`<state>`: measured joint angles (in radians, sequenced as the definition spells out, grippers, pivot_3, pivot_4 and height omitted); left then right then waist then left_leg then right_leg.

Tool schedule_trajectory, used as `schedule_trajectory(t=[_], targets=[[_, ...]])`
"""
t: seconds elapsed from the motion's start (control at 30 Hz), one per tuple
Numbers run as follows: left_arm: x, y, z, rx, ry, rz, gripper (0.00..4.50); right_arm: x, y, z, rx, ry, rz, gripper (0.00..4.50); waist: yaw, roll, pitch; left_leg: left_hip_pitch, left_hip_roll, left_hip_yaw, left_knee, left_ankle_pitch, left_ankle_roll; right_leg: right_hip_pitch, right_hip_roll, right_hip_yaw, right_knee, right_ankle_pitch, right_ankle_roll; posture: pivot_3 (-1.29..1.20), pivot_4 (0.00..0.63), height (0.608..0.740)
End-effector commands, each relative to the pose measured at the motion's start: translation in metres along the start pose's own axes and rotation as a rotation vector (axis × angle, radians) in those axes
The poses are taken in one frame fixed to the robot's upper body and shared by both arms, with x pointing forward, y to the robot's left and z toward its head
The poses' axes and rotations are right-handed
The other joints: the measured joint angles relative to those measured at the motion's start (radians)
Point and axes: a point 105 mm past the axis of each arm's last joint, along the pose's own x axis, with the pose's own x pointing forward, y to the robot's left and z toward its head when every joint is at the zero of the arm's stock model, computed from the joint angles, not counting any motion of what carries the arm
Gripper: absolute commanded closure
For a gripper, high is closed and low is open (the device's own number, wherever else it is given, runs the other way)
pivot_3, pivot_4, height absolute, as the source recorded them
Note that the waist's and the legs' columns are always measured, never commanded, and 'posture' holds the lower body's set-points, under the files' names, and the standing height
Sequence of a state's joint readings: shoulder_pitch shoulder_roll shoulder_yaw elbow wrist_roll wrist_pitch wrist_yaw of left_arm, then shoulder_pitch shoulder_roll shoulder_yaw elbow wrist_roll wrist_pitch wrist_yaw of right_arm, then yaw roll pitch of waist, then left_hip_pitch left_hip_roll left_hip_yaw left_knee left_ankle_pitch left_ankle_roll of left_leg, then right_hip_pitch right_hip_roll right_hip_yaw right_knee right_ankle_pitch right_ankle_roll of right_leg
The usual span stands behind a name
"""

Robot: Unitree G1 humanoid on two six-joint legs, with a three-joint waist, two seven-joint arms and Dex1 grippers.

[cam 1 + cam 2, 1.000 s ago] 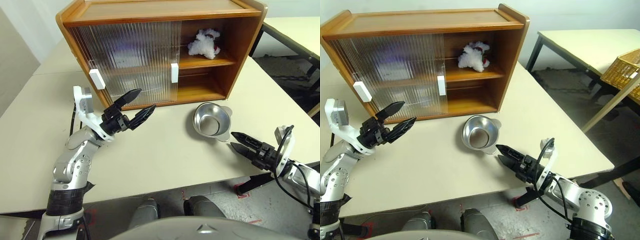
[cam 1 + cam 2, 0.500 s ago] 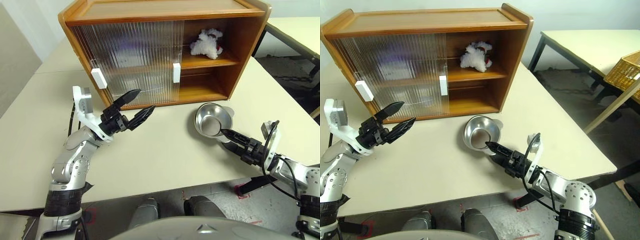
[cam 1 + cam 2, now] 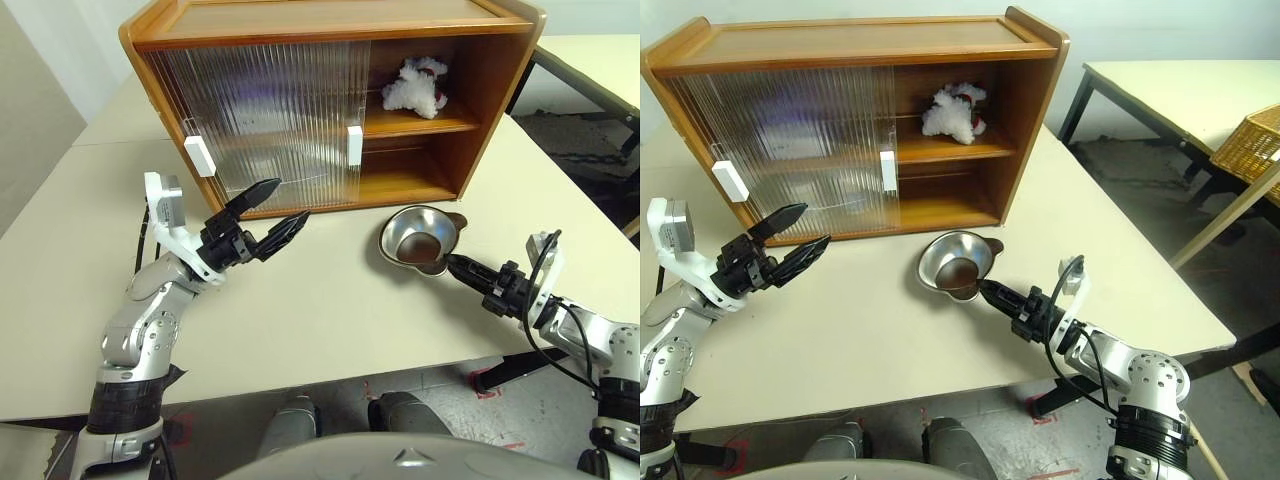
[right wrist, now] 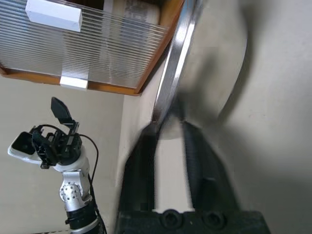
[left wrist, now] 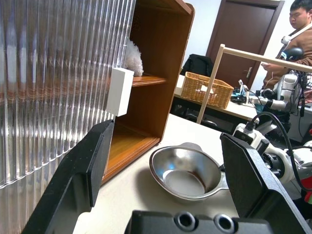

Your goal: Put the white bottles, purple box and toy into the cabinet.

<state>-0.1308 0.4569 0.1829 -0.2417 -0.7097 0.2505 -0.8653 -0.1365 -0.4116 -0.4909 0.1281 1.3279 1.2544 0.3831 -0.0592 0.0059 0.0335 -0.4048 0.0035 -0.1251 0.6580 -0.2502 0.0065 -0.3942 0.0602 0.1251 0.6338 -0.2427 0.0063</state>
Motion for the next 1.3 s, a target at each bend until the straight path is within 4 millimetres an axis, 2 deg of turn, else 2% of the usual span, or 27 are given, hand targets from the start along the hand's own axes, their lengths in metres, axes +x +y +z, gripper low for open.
schedule_trajectory(t=[0.03, 0.57, 0.7, 0.93, 1.03, 1.3], targets=[[0.000, 0.002, 0.003, 0.013, 0.001, 0.002, 0.00, 0.001, -0.004, 0.002, -0.012, -0.002, -0.020, 4.49, 0.000, 0.000, 0.000, 0.000, 0.000, 0.000, 0.000, 0.000, 0.000, 0.000, 0.000, 0.000, 0.000, 0.000, 0.000, -0.11, 0.052, 0.740], [0.001, 0.001, 0.003, 0.015, -0.001, -0.002, 0.00, 0.001, -0.007, 0.006, -0.024, -0.008, -0.017, 4.49, 0.000, 0.000, 0.000, 0.001, 0.000, 0.000, 0.001, 0.000, 0.001, 0.002, 0.000, 0.000, 0.000, 0.001, 0.001, -0.11, 0.041, 0.740], [0.002, 0.001, 0.003, 0.016, 0.000, -0.006, 0.00, 0.000, -0.012, 0.006, -0.025, -0.011, -0.042, 3.51, 0.000, 0.000, 0.000, 0.002, 0.000, 0.000, 0.001, 0.001, 0.001, 0.002, 0.000, 0.000, 0.000, 0.001, 0.001, -0.11, 0.041, 0.740], [0.001, 0.001, 0.003, 0.017, 0.005, -0.007, 0.00, -0.002, -0.011, -0.006, 0.032, 0.036, -0.015, 0.95, 0.000, 0.000, 0.000, 0.003, 0.000, 0.000, 0.002, 0.001, 0.001, 0.003, 0.000, -0.001, 0.001, 0.002, 0.001, -0.11, 0.043, 0.740], [0.002, 0.000, 0.003, 0.017, 0.007, -0.009, 0.00, 0.000, -0.009, -0.012, 0.055, 0.061, 0.005, 0.03, 0.000, 0.000, 0.000, 0.003, 0.000, 0.000, 0.002, 0.001, 0.001, 0.003, 0.000, -0.001, 0.001, 0.002, 0.001, -0.11, 0.044, 0.740], [0.000, 0.000, 0.003, 0.019, 0.012, -0.004, 0.00, 0.004, -0.007, -0.022, 0.091, 0.107, 0.029, 0.03, 0.000, 0.000, 0.000, 0.003, 0.000, 0.000, 0.002, 0.001, 0.001, 0.003, 0.000, -0.001, 0.001, 0.002, 0.001, -0.10, 0.050, 0.740]])
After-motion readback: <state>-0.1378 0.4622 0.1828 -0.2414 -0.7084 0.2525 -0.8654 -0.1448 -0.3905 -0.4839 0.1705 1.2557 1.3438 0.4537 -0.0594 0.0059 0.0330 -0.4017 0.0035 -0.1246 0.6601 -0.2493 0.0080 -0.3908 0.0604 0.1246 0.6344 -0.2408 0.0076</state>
